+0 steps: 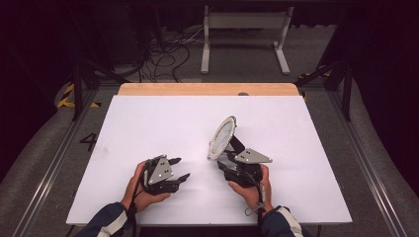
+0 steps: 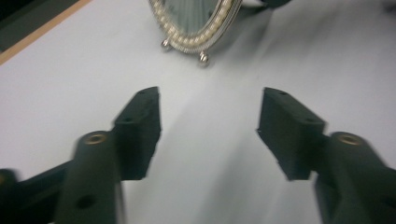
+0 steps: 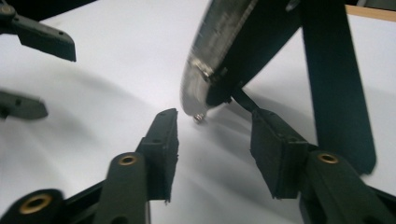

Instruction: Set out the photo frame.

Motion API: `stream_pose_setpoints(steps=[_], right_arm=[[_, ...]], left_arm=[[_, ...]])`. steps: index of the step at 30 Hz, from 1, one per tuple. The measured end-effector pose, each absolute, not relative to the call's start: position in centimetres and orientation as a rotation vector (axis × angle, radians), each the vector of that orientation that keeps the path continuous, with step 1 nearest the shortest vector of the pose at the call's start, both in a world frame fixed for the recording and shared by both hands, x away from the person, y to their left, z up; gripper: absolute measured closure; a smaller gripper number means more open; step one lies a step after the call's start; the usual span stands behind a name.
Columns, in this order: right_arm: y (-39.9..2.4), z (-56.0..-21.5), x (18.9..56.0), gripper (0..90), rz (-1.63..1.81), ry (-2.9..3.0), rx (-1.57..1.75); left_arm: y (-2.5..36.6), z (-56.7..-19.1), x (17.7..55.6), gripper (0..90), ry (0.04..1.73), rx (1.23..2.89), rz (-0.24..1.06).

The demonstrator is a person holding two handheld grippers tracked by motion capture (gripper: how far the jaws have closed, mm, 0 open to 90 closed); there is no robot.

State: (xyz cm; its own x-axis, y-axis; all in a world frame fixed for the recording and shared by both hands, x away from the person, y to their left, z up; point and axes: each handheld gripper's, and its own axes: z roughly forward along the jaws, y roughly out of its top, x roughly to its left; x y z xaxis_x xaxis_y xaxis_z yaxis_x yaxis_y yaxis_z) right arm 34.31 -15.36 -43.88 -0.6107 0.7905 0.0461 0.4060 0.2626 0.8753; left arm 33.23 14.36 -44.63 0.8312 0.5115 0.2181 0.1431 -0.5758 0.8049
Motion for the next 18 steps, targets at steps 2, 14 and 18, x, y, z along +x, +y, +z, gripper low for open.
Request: stream_pose_setpoints(steps=[2,14,18], right_arm=[[-15.0,-43.8,34.5,47.7,1.301,2.131,1.088],[-13.8,-43.6,36.7,45.8,1.326,2.069,1.163],[-13.5,-43.7,37.0,47.4,1.365,2.042,1.196]], left_arm=[[15.1,-45.0,33.0,34.0,0.497,2.161,0.554],[19.0,-46.1,32.4,19.7,0.647,2.195,0.56],[18.5,-46.2,32.2,19.6,0.624,2.221,0.586]])
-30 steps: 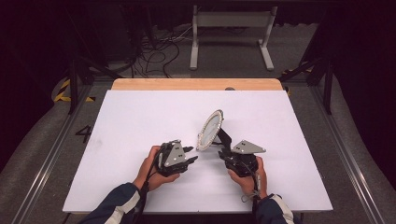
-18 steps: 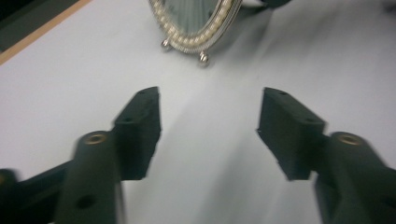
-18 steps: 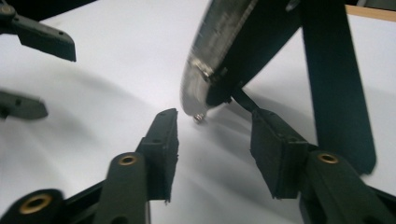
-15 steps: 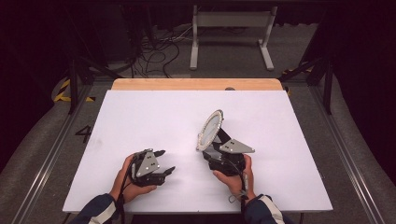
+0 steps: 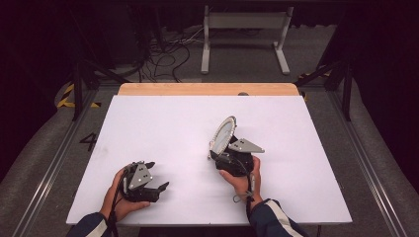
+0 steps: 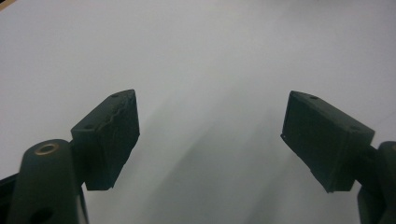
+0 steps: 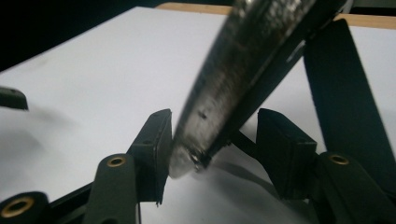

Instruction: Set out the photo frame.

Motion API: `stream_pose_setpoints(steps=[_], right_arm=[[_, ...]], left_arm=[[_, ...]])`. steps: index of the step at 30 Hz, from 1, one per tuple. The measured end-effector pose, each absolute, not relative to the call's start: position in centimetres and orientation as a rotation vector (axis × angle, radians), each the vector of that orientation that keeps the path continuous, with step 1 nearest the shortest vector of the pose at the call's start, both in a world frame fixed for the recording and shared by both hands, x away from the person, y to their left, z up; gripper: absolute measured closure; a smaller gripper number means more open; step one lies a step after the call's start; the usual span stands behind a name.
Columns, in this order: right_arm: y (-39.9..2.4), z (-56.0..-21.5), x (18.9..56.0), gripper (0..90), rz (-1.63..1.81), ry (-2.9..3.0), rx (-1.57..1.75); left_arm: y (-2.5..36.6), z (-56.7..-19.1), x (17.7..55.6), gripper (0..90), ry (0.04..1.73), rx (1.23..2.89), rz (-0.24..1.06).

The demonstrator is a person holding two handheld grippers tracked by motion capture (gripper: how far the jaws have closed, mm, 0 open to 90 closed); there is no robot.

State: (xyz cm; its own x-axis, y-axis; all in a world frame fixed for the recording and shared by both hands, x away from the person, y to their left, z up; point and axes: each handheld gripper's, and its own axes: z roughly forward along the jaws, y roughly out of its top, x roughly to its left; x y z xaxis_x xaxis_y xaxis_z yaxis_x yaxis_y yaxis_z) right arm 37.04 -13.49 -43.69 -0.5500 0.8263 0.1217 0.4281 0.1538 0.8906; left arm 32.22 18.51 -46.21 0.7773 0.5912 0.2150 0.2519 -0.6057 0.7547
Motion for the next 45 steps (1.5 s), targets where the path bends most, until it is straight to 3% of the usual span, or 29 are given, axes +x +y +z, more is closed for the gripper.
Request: stream_pose_setpoints(steps=[15,26,28,31,36,45], right_arm=[[-13.3,-44.2,37.4,55.8,1.348,2.037,1.237],[-13.8,-44.2,37.4,54.7,1.367,2.05,1.229],[-13.3,-44.5,37.5,49.1,1.336,2.012,1.246],[-13.1,-44.9,37.7,48.4,1.329,2.012,1.26],[-12.9,-45.1,37.8,55.8,1.339,2.007,1.248],[-13.7,-44.9,38.0,60.3,1.342,2.078,1.216]], left_arm=[[17.9,-46.6,32.1,23.0,0.579,2.252,0.561],[17.8,-46.7,32.2,19.6,0.59,2.247,0.555],[17.8,-46.7,32.2,19.5,0.591,2.254,0.555],[17.7,-46.7,32.2,19.7,0.586,2.25,0.55],[17.8,-46.7,32.3,20.7,0.593,2.24,0.532],[17.8,-46.7,32.4,20.8,0.593,2.247,0.527]])
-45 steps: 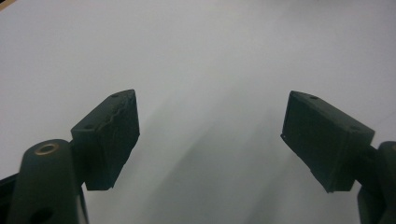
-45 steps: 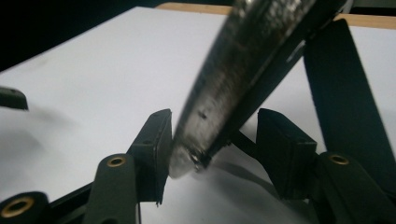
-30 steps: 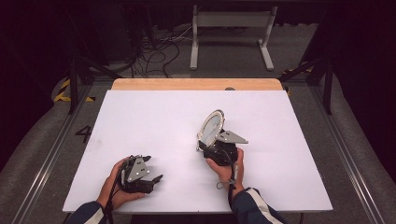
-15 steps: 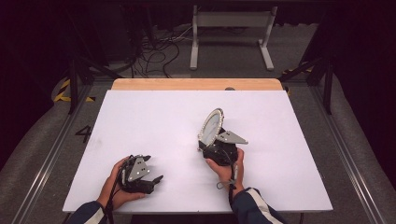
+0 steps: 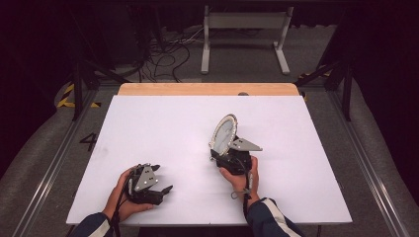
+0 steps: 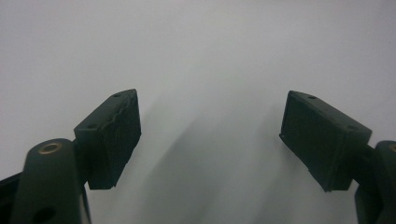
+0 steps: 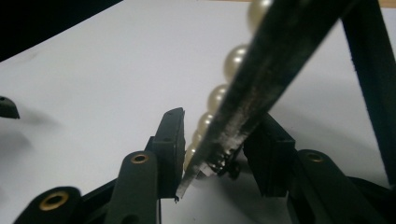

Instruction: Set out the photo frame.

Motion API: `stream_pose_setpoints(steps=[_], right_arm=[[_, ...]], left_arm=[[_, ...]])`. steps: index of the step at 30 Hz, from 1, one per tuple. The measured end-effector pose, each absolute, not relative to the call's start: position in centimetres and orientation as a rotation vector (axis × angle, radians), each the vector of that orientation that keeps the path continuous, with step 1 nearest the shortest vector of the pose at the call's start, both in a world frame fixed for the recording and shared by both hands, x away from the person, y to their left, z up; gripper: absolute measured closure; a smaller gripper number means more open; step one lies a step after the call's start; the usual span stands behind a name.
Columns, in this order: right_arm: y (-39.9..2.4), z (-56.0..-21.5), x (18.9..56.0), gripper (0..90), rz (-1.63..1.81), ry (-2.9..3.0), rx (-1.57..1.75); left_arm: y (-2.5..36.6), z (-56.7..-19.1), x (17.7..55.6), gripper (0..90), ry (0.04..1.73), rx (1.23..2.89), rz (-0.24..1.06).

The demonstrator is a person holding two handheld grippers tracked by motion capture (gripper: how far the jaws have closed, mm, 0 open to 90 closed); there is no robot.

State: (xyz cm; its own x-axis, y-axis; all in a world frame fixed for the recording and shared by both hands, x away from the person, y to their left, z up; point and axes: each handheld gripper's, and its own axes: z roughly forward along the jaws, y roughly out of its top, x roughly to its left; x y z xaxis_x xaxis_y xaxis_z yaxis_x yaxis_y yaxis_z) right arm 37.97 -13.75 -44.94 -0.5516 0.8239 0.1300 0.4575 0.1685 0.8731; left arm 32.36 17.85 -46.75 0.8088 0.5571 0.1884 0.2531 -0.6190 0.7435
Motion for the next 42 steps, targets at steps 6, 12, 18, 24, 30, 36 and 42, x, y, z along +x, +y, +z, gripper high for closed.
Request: stream_pose_setpoints(steps=[6,12,18,24,30,36,42], right_arm=[[-15.1,-45.0,38.0,69.6,1.395,2.115,1.207],[-15.8,-44.9,37.8,70.2,1.406,2.14,1.204],[-16.2,-44.8,37.5,61.4,1.405,2.085,1.203],[-15.9,-45.0,37.4,69.9,1.435,2.057,1.191],[-16.1,-45.2,37.6,72.5,1.476,2.055,1.217],[-16.9,-45.2,37.9,78.9,1.512,2.099,1.241],[-17.8,-45.0,38.0,80.2,1.544,2.147,1.259]], left_arm=[[17.9,-46.5,32.4,20.7,0.615,2.204,0.475],[18.0,-46.3,32.4,20.6,0.627,2.188,0.463],[18.3,-46.0,32.4,20.6,0.657,2.159,0.508],[18.4,-45.9,32.5,21.0,0.679,2.138,0.538],[18.4,-45.9,32.5,21.0,0.677,2.143,0.535],[18.4,-46.0,32.5,21.2,0.681,2.147,0.533],[18.1,-45.8,32.8,21.6,0.678,2.129,0.523]])
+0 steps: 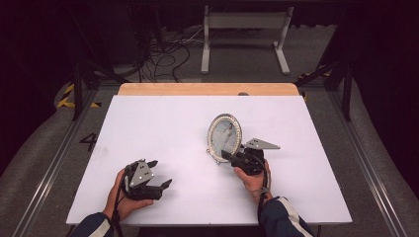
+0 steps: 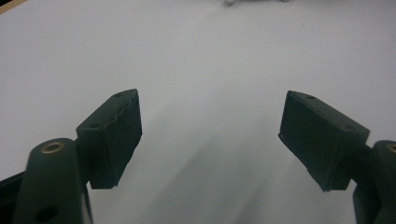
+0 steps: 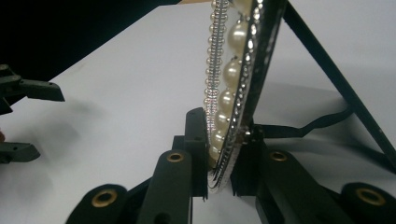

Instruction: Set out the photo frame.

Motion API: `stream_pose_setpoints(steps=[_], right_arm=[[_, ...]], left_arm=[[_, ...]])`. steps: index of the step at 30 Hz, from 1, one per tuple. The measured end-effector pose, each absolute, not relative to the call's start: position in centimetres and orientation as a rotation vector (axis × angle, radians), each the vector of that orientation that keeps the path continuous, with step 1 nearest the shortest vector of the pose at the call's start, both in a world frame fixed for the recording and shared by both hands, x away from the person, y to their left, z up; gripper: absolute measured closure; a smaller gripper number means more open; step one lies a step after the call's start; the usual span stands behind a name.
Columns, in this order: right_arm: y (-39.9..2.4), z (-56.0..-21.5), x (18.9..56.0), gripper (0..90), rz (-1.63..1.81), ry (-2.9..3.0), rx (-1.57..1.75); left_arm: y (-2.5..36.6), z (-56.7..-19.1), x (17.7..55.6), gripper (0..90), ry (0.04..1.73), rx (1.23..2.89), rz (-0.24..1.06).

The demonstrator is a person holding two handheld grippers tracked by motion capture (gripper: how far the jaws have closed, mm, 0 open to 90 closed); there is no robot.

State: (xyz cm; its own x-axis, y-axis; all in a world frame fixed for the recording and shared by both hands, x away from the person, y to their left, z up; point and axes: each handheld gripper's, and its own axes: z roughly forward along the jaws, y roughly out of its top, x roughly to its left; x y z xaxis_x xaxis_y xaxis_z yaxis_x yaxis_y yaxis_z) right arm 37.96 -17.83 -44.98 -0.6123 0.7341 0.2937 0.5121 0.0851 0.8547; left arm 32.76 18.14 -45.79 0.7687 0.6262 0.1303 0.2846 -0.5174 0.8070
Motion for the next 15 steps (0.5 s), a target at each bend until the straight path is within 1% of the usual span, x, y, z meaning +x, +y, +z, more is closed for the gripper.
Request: stream_pose_setpoints(steps=[3,9,15], right_arm=[[-18.4,-45.0,37.9,80.9,1.574,2.171,1.276],[-18.9,-44.8,37.6,80.9,1.562,2.217,1.265],[-19.2,-44.5,37.3,80.7,1.533,2.263,1.216]], left_arm=[[17.7,-45.6,33.2,21.2,0.665,2.127,0.512],[15.4,-45.1,34.9,20.1,0.598,2.153,0.468],[13.4,-44.7,36.9,18.9,0.579,2.127,0.428]])
